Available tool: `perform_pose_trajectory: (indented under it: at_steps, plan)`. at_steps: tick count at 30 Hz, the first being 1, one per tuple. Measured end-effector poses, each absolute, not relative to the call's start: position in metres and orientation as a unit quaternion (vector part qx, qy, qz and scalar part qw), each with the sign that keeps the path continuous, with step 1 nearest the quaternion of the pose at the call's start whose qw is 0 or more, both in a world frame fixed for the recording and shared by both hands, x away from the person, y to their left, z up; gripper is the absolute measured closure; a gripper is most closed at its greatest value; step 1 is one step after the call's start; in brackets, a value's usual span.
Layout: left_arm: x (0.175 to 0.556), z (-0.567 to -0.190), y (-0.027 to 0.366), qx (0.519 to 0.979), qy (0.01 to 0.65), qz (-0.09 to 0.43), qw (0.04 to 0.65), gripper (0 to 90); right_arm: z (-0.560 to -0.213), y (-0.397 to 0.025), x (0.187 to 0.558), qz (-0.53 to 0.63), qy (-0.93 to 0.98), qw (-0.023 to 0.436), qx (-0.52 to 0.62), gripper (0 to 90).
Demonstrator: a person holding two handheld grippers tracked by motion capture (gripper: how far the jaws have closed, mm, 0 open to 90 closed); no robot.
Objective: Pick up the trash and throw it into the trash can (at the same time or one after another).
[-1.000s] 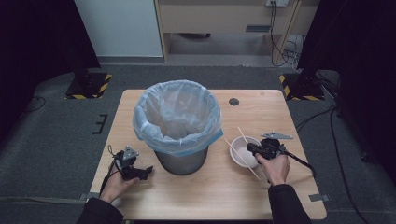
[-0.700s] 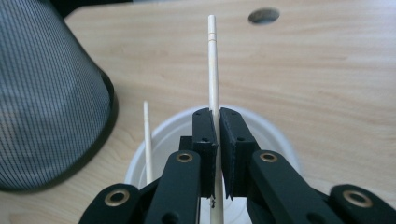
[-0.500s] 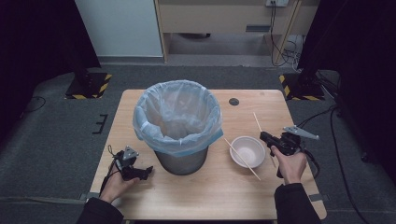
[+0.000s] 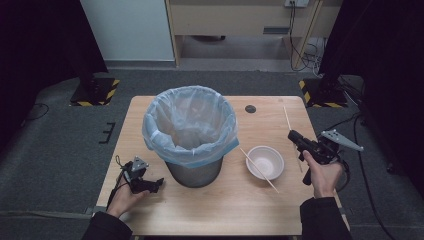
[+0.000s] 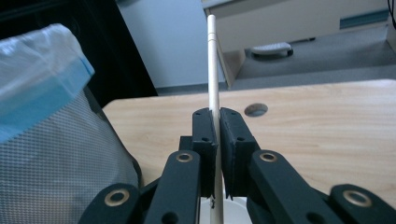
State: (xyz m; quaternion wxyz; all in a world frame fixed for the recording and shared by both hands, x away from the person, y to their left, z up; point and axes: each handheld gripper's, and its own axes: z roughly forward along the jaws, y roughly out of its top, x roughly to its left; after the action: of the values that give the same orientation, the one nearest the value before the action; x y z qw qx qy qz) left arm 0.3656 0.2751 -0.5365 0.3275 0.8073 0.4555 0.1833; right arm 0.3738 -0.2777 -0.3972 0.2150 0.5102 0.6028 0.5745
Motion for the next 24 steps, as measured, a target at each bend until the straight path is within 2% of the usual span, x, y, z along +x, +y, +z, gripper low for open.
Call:
perform_pose_trajectory:
  at_steps: [24]
  plan:
    - [0.366,-0.536,0.275,0.807,0.455,0.183,0.328,0.0,-0.351,-0.282,0.353,0.654,0.556,0.235,0.456,85.5]
